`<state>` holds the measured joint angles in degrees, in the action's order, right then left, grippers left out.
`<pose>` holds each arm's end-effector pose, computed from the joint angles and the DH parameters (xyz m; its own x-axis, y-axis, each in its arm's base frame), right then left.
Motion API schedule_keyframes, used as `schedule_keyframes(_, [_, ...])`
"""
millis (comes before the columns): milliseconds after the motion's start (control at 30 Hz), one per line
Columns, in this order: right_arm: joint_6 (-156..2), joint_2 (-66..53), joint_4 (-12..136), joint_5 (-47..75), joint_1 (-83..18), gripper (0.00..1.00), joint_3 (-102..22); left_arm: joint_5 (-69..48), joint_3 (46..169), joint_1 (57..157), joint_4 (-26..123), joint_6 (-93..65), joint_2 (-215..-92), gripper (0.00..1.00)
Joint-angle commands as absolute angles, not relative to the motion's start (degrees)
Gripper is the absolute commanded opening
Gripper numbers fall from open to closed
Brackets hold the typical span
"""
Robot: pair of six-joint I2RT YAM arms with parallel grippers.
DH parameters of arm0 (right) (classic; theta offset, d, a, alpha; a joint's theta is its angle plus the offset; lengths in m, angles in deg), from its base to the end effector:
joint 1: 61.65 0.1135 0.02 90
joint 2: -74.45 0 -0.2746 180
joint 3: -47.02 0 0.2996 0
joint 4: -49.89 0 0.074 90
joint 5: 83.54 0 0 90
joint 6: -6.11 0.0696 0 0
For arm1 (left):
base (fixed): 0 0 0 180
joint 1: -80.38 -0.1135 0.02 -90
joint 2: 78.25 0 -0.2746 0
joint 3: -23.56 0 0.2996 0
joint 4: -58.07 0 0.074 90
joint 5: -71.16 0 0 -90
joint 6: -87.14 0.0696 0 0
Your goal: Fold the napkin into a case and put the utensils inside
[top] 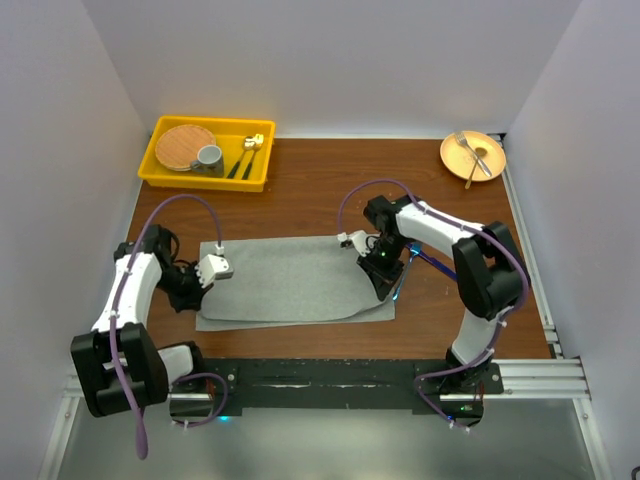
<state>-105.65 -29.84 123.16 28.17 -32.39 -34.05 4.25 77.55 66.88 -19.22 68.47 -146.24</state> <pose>0.2905 0.1923 0.1237 -0.6502 -0.7591 -0.0313 -0.7092 0.5917 0.3833 0.2054 0.0212 0.1576 -0.5228 0.7707 -0.3642 0.8495 0.5068 -0.1468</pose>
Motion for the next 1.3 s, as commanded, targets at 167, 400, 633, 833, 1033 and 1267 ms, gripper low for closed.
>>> schedule_keyframes(167, [-108.0, -25.5, 126.3, 27.0, -32.2, 0.0, -35.3, 5.0, 78.8, 66.4, -23.4, 71.6, -142.9, 0.0])
schedule_keyframes(400, [-107.8, -28.0, 124.1, 27.3, -32.1, 0.0, -34.1, 4.0, 76.1, 66.5, -20.3, 71.0, -144.3, 0.0])
schedule_keyframes(633, [-108.5, -29.7, 123.9, 28.0, -32.0, 0.09, -34.3, 2.9, 73.5, 66.5, -17.4, 70.5, -145.4, 0.0])
schedule_keyframes(833, [-110.5, -26.6, 130.1, 29.7, -32.3, 0.53, -41.5, 5.9, 80.4, 66.1, -20.6, 69.8, -144.3, 0.45])
schedule_keyframes(1033, [-110.9, -26.3, 131.0, 28.2, -32.7, 0.51, -45.5, 12.0, 86.6, 66.1, -22.2, 66.6, -145.0, 0.48])
schedule_keyframes(1267, [-108.9, -29.6, 124.6, 27.8, -32.6, 0.36, -40.1, 12.1, 80.1, 66.3, -16.2, 62.8, -145.5, 0.44])
